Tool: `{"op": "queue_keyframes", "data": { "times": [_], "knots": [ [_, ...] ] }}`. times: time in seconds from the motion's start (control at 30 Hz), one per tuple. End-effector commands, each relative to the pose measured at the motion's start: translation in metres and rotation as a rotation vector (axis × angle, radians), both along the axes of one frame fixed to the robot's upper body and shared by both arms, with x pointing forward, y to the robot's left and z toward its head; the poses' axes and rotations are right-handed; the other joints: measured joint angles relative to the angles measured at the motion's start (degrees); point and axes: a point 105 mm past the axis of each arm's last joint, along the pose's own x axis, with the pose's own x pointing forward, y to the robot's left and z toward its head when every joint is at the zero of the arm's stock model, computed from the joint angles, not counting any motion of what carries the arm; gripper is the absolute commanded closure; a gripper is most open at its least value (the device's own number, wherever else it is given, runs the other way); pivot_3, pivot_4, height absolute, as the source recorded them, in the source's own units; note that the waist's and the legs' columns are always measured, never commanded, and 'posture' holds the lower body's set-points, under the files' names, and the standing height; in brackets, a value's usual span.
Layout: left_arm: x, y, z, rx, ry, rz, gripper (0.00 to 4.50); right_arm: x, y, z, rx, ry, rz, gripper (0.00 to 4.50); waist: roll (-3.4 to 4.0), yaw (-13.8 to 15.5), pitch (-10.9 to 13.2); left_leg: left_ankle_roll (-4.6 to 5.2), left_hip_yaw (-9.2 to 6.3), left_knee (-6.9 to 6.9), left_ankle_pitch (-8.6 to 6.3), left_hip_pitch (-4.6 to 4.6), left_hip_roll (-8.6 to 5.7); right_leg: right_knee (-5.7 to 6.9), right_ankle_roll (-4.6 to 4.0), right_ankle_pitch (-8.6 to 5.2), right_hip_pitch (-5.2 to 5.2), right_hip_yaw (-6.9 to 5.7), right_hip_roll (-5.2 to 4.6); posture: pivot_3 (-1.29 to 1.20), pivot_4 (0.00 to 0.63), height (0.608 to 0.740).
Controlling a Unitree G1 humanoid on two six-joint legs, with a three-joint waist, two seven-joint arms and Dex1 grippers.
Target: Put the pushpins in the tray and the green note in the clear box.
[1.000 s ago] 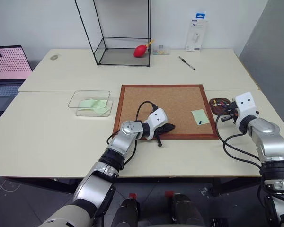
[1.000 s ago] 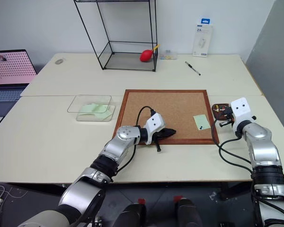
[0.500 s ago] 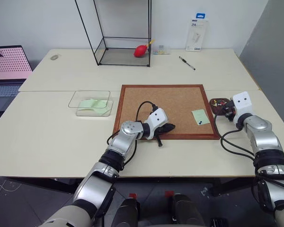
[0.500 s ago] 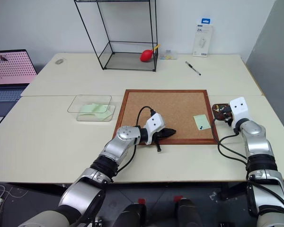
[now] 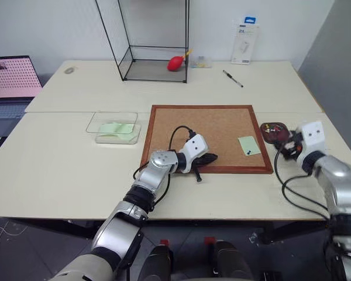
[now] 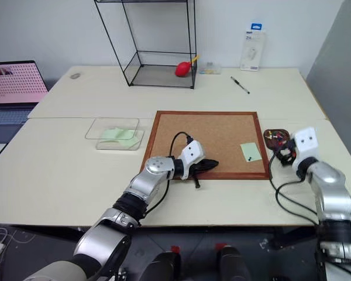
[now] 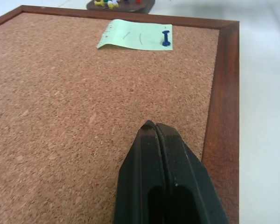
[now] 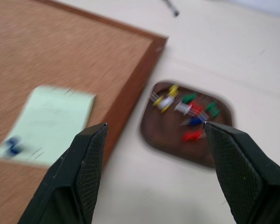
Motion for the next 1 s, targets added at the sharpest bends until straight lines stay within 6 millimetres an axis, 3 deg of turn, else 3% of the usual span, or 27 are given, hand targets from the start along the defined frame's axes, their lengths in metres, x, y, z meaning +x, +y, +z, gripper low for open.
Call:
{"op": "queue_keyframes", "data": {
  "times": [0.03,0.17,0.43,1.0],
  "knots": [
    [-0.009,0.004,-0.030,0.059,0.092,0.011,4.50,-0.011,0.029,0.009,0.020,-0.020,0.107,1.01,0.04,-0.05,-0.02,0.00,0.00,0.01,0.00,0.00,0.00,0.00,0.01,0.01,0.00,0.00,0.00,0.00,0.150,0.740],
    [-0.009,0.003,-0.031,0.059,0.092,0.009,4.50,-0.014,0.044,-0.004,0.029,0.018,0.146,1.01,0.04,0.06,-0.04,0.01,-0.03,0.02,0.01,0.01,0.01,0.00,0.03,0.01,0.01,-0.04,0.01,0.00,0.150,0.740],
    [-0.008,0.003,-0.030,0.060,0.092,0.011,4.50,-0.001,0.054,-0.010,0.044,0.021,0.151,1.01,0.04,0.15,-0.04,0.01,-0.05,0.01,0.00,-0.03,-0.01,-0.04,0.02,0.01,0.00,-0.06,0.00,0.00,0.150,0.740],
    [-0.011,0.006,-0.032,0.070,0.090,0.007,4.50,0.005,0.051,-0.012,0.061,0.022,0.152,4.25,0.03,0.12,-0.04,0.01,-0.06,0.01,0.00,-0.03,0.00,-0.04,0.02,0.01,0.00,-0.07,0.00,0.00,0.150,0.740]
  ]
}}
